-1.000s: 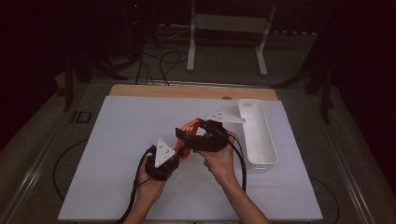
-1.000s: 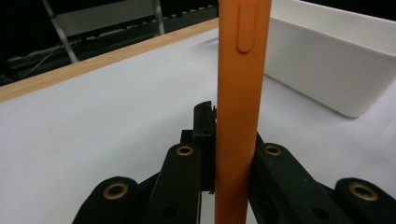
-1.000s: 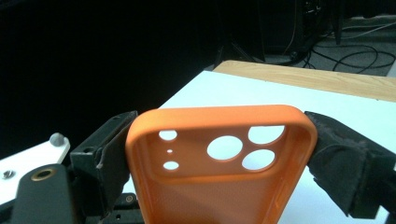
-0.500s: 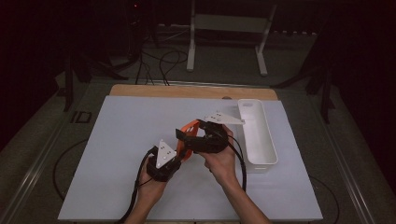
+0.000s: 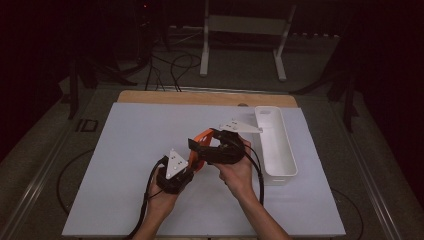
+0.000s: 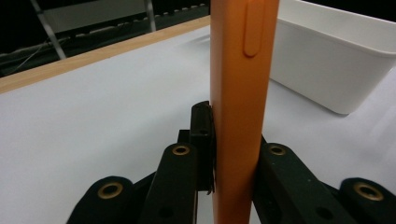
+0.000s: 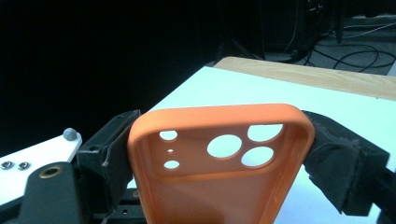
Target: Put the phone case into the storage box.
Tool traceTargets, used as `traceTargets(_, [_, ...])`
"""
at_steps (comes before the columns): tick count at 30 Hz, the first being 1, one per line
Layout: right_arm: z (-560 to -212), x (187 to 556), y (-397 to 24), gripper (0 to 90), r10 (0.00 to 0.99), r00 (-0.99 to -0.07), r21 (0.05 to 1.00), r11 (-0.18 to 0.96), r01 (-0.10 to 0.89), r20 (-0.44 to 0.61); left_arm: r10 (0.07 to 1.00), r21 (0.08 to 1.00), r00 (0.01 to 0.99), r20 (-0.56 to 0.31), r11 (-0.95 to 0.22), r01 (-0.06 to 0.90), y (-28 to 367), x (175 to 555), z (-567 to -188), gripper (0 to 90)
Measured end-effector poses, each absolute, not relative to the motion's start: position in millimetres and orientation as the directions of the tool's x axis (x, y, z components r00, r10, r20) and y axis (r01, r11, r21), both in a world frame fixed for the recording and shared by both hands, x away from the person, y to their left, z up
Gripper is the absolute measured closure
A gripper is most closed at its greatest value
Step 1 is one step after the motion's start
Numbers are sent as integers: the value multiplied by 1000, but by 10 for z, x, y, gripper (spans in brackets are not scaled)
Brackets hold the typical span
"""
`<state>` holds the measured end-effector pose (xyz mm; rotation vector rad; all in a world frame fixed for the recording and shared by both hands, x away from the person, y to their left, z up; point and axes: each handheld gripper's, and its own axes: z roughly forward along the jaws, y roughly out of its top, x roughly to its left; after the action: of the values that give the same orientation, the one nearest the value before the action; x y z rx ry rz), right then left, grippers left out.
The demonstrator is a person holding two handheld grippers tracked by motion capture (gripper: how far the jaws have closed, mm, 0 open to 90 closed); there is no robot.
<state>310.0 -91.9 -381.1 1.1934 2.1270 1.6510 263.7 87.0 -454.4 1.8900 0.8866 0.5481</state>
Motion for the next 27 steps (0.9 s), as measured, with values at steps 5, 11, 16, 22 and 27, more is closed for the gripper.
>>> traceTargets(5, [-3807,3103,-934,164,689,-657,883,52,467,307,771,892,637,-6,-284,352,870,2648,-4546,803])
traceTargets(11, [-3789,3102,-955,165,686,-660,886,49,461,305,770,892,638,-15,-278,356,881,2659,-4538,765])
traceTargets(16, [-3779,3105,-972,165,684,-660,888,38,459,312,780,897,626,-17,-265,355,901,2656,-4518,563])
traceTargets(22, [-3769,3104,-971,166,687,-659,889,40,456,307,793,900,608,-31,-242,362,945,2668,-4496,365])
traceTargets(27, [-3765,3108,-968,166,689,-657,890,38,454,306,800,904,599,-40,-226,362,984,2652,-4472,174])
